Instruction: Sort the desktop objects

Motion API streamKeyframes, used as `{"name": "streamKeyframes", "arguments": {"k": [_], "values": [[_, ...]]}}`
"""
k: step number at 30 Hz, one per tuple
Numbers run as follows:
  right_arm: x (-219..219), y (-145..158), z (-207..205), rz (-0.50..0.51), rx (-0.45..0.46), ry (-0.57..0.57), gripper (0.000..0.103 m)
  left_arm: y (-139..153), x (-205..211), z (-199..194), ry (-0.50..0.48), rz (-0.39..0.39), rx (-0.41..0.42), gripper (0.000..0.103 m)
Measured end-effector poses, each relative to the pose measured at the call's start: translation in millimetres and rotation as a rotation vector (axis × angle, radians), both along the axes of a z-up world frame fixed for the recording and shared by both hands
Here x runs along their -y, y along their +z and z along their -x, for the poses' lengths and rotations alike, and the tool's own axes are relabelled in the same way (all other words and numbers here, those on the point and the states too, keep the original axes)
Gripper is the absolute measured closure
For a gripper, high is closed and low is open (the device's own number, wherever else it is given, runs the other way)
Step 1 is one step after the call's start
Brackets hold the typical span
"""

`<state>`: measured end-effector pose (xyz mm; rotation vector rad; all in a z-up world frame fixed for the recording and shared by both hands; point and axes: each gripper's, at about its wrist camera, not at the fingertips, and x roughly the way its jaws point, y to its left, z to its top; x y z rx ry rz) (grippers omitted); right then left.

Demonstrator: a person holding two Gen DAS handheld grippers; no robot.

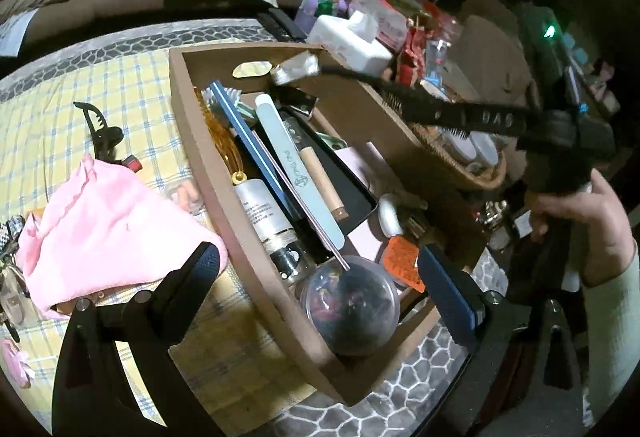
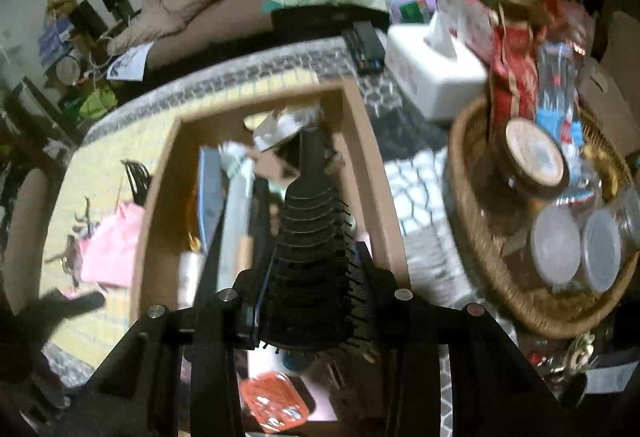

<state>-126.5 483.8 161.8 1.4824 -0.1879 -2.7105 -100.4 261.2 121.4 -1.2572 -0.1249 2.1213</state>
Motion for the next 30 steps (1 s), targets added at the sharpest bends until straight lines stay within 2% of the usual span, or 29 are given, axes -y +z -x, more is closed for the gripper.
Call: {"name": "streamKeyframes", "arguments": {"k": [6, 10, 13, 15, 19, 23, 28, 30], "values": [[24, 19, 27, 0.008, -0.090, 0.046, 0.066, 1, 0, 4, -0.001, 0.009, -0.011, 0.003], [48, -2, 53, -0.059, -0.108, 0.190, 0.066, -2, -4, 11, 0.002, 0.015, -0.006, 0.003], [64, -32, 70, -0.162, -0.063, 0.303, 0.066, -5, -6, 16, -0.002, 0.021, -0.009, 0.003], [62, -49, 81, -0.223, -0.020, 0.319, 0.066, -8, -8, 21, -0.002, 0.021, -0.005, 0.003], [44, -74, 91, -0.258, 0.094, 0.324, 0.066, -16, -15, 28, -0.005, 0.013, 0.009, 0.004], [30, -87, 81, -0.269, 0.141, 0.405, 0.066, -20, -25, 27, -0.022, 0.037, -0.004, 0.002], [34, -90, 67, -0.302, 0.151, 0.551, 0.066, -20, -27, 26, -0.016, 0.049, -0.015, 0.001], [34, -90, 72, -0.354, 0.148, 0.558, 0.066, -19, -27, 27, -0.011, 0.050, -0.013, 0.001]]}}
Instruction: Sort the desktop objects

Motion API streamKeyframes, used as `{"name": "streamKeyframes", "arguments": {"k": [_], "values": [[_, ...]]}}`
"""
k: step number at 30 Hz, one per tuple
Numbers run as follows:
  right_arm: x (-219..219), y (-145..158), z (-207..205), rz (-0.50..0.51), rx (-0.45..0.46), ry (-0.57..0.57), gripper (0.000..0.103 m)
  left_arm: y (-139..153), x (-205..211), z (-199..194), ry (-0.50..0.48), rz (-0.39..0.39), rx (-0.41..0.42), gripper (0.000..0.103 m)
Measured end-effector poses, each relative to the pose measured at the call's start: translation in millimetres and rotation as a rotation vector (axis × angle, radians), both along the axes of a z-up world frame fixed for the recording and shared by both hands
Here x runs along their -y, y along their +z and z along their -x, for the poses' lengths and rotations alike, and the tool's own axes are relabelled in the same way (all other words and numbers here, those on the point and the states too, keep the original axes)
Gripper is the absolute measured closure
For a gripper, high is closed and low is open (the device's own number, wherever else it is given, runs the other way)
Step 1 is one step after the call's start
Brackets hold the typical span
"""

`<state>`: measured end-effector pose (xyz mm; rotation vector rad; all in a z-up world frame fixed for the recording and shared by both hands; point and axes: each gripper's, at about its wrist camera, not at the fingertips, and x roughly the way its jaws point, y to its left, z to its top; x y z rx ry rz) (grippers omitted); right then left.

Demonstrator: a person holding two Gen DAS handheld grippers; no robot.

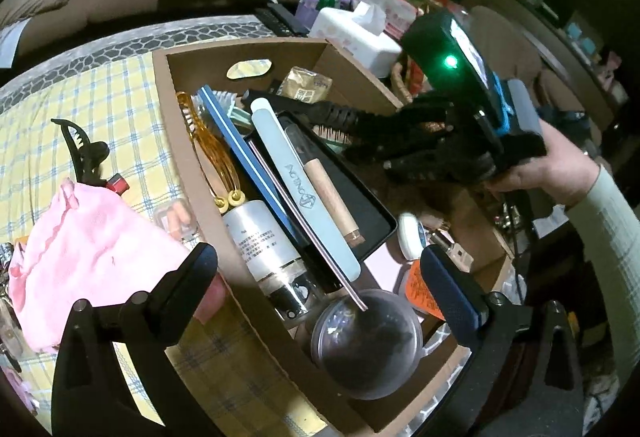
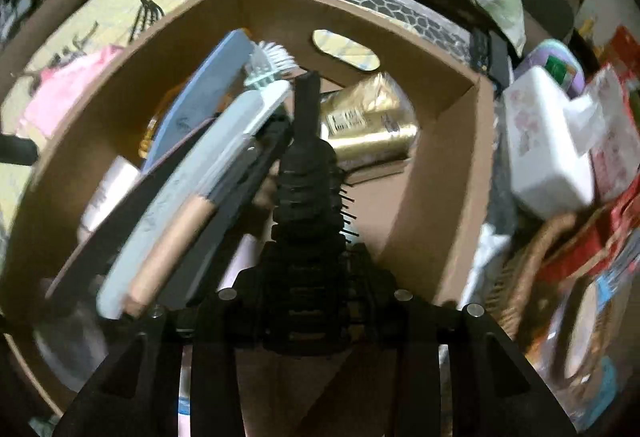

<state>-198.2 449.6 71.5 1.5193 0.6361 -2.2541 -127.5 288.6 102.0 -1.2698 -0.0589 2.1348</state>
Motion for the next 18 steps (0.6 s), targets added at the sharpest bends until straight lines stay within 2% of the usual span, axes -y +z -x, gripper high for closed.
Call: {"name": "streamKeyframes", "arguments": {"k": [3, 7, 9, 13, 18], "values": [[3, -1, 13, -0.089, -0.044, -0.009, 0.063, 1, -3, 1, 0.003, 0.010, -0.004, 0.001], [8, -4, 26, -0.106, -0.029, -0.013, 0.047, 5, -8, 0, -0.012, 0.006, -0.003, 0.001], [8, 0, 28, -0.078, -0.027, -0.025, 0.039, 7, -10, 0, -0.017, 0.009, -0.008, 0.001], [-4, 24, 21, 0.038, -0.057, -0.093, 0.033, 12, -7, 1, -0.005, -0.004, -0.014, 0.001], [-25, 57, 8, 0.203, -0.096, -0.215, 0.033, 20, 0, -4, 0.015, -0.011, -0.016, 0.000]]}}
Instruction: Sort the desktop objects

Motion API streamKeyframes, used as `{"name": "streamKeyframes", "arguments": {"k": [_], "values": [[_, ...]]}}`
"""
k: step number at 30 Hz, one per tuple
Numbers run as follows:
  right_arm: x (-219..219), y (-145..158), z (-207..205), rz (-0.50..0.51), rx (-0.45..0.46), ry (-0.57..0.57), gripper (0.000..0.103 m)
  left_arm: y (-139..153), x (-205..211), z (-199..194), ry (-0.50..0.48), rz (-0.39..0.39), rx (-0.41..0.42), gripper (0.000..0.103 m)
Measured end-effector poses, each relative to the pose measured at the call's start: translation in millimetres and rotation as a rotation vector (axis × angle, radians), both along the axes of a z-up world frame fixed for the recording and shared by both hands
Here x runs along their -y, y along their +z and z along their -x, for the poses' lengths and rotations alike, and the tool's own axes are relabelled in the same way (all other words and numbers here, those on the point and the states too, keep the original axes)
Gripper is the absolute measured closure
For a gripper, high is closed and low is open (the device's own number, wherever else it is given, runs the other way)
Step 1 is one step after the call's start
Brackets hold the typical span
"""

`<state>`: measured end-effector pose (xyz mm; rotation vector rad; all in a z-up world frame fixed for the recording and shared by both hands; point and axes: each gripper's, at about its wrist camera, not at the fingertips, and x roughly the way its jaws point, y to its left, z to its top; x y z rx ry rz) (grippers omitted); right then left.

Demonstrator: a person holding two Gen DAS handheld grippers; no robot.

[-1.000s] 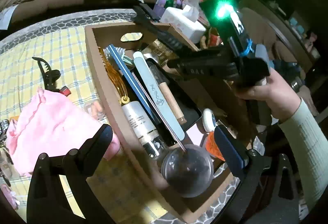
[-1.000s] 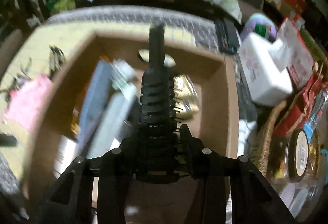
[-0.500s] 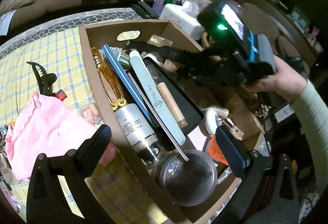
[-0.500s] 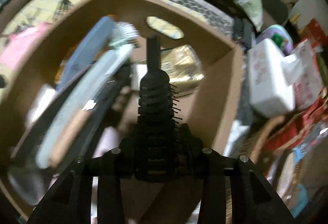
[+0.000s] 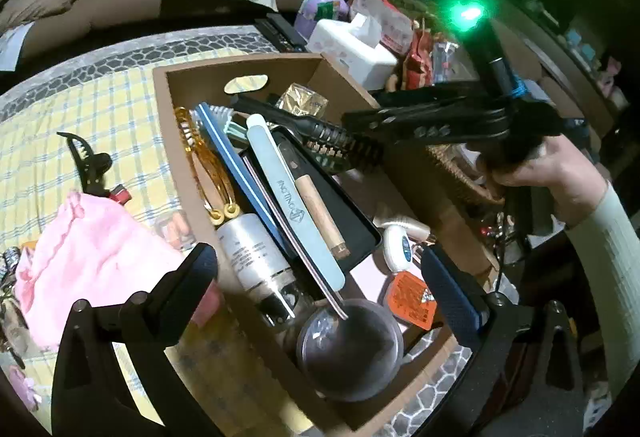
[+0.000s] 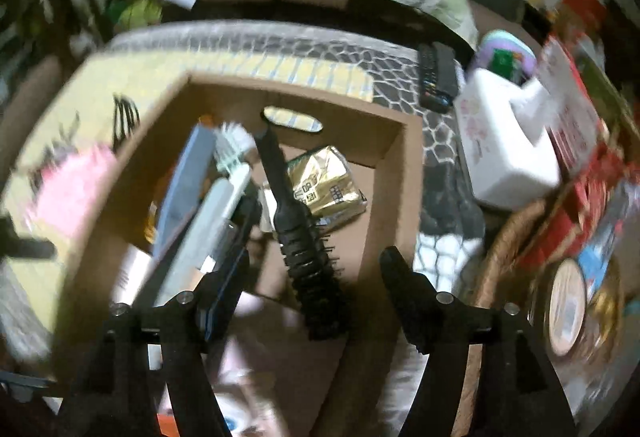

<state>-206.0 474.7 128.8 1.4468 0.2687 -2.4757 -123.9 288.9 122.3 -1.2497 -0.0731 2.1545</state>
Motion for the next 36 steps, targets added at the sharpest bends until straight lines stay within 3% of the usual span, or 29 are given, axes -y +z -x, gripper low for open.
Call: {"name": "streamKeyframes", "arguments": {"k": [2, 4, 9, 23, 36], "values": [[-7, 10, -9, 0.075, 0.005, -0.043, 0.032, 6, 4, -5, 0.007, 0.010, -0.007, 0.000], [-9, 15, -19, 0.122, 0.005, -0.071, 0.026, 10, 9, -10, 0.016, 0.020, -0.012, 0.000], [-7, 19, -49, 0.155, 0.002, -0.123, 0.022, 23, 18, -25, 0.035, 0.046, -0.023, 0.000], [52, 48, -142, 0.181, -0.132, -0.179, 0.019, 57, 67, -82, 0.113, 0.105, -0.087, 0.000], [116, 61, -195, 0.160, -0.163, -0.159, 0.017, 77, 138, -124, 0.203, 0.096, -0.117, 0.000]]}}
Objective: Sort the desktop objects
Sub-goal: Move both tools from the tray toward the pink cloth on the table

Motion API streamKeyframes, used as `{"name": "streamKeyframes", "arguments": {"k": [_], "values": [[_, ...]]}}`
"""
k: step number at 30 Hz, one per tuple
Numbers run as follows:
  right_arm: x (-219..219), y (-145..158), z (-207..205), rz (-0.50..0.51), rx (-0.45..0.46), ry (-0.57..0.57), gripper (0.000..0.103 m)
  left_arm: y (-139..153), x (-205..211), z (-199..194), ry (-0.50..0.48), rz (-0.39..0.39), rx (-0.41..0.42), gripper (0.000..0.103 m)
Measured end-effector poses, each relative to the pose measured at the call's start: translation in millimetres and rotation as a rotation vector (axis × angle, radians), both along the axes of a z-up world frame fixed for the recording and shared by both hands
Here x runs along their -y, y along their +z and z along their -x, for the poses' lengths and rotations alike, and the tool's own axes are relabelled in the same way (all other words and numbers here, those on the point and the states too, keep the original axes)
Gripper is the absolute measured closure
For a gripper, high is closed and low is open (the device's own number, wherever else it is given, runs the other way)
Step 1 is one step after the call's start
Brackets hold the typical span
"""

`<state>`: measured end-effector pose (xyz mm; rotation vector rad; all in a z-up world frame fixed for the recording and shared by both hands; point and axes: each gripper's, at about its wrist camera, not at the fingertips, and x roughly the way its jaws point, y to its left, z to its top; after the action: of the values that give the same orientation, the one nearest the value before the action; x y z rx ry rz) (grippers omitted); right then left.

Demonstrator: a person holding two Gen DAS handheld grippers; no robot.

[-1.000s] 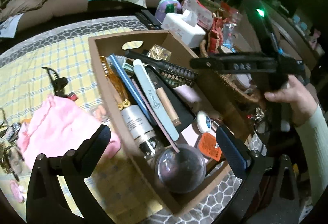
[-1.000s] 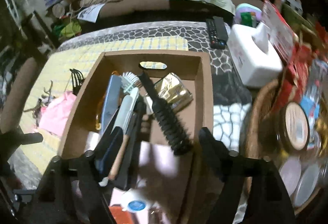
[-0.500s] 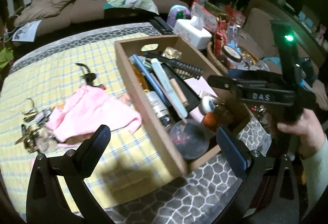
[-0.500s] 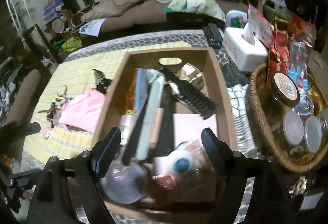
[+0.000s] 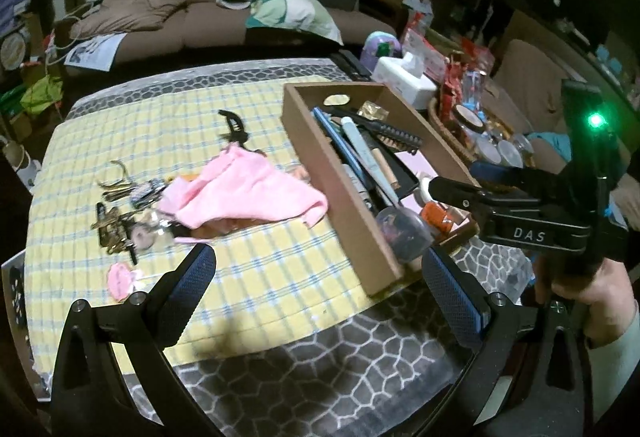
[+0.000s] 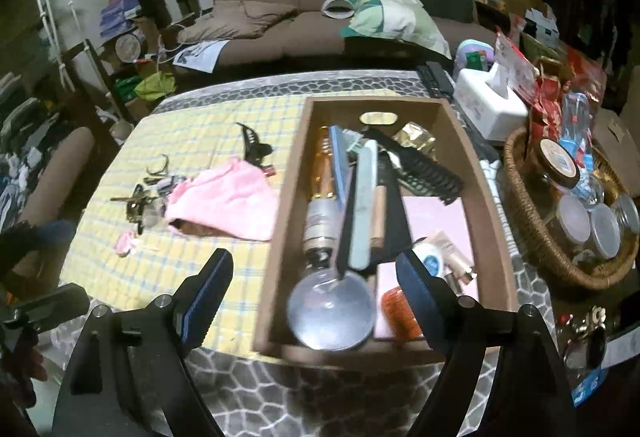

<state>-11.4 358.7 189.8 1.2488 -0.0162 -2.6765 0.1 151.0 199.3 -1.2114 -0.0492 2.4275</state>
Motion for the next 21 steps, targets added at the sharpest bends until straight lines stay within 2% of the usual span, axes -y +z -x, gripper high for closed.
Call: {"name": "streamKeyframes", "arguments": {"k": [9, 15, 21], "values": [[52, 8, -7, 0.006, 0.007, 0.054, 0.016, -2, 67, -7, 0.084, 0.002, -0.008, 0.000], [92, 0, 2, 0.018, 0.006, 0.099, 0.016, -23, 130, 6, 0.192, 0.013, 0.026, 0.000], [126, -27, 18, 0.040, 0.011, 0.133, 0.016, -57, 185, 23, 0.293, 0.011, 0.072, 0.000]]}}
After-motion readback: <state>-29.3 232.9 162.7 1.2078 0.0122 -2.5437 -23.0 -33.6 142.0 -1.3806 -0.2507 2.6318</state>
